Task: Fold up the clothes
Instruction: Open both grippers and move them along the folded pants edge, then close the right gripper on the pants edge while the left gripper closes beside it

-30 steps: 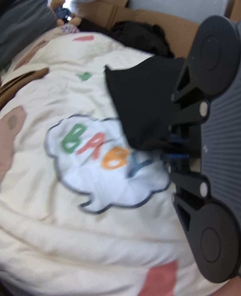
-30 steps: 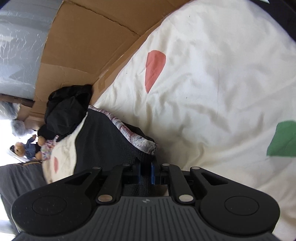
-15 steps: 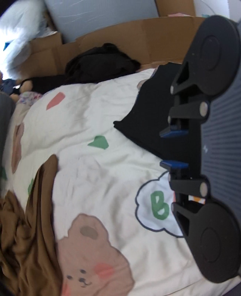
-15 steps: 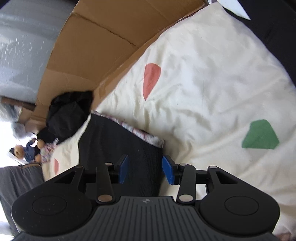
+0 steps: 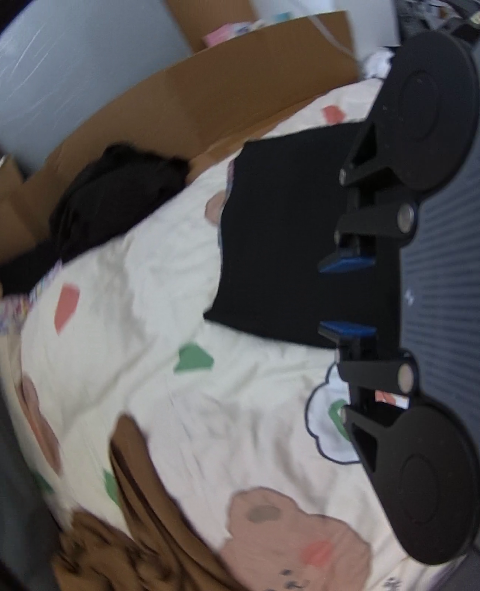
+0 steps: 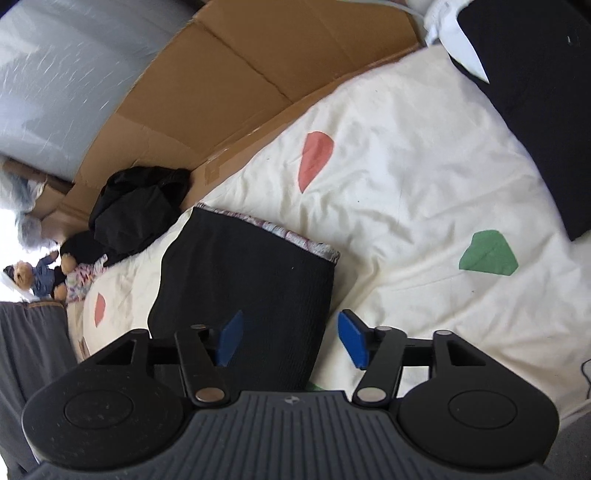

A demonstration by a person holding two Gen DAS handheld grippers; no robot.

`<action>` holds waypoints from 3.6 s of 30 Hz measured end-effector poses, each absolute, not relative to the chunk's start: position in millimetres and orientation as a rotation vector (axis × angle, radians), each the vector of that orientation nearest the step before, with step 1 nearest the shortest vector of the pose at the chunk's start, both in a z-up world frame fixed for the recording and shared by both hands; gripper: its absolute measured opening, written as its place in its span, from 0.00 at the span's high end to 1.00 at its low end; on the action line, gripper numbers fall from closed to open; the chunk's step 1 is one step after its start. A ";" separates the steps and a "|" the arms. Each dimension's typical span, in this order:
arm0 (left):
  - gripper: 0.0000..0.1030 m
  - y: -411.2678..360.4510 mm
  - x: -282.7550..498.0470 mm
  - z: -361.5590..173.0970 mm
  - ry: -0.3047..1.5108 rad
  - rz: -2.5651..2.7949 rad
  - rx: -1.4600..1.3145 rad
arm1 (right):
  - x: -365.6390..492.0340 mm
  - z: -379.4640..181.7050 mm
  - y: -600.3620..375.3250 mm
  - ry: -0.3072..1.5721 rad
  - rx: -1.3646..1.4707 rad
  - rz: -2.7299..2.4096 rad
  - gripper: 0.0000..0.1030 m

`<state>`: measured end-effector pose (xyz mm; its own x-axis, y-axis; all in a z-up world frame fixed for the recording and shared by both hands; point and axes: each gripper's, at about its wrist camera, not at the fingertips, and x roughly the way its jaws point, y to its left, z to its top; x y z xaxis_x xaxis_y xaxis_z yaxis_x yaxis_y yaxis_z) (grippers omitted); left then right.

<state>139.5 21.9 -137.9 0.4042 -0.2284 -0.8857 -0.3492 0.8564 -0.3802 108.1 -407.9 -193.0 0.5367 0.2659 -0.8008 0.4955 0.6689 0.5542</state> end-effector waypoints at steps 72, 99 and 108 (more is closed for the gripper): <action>0.29 -126.2 331.0 -194.1 1.229 -0.392 0.132 | 135.9 -285.5 -397.1 0.996 0.887 -0.091 0.23; 0.96 -91.4 376.1 -226.6 1.188 -0.380 0.170 | 148.5 -288.2 -394.0 0.945 0.833 -0.101 0.87; 0.27 -109.7 381.1 -211.3 1.157 -0.495 0.254 | 147.2 -283.6 -401.1 0.901 0.822 -0.125 0.89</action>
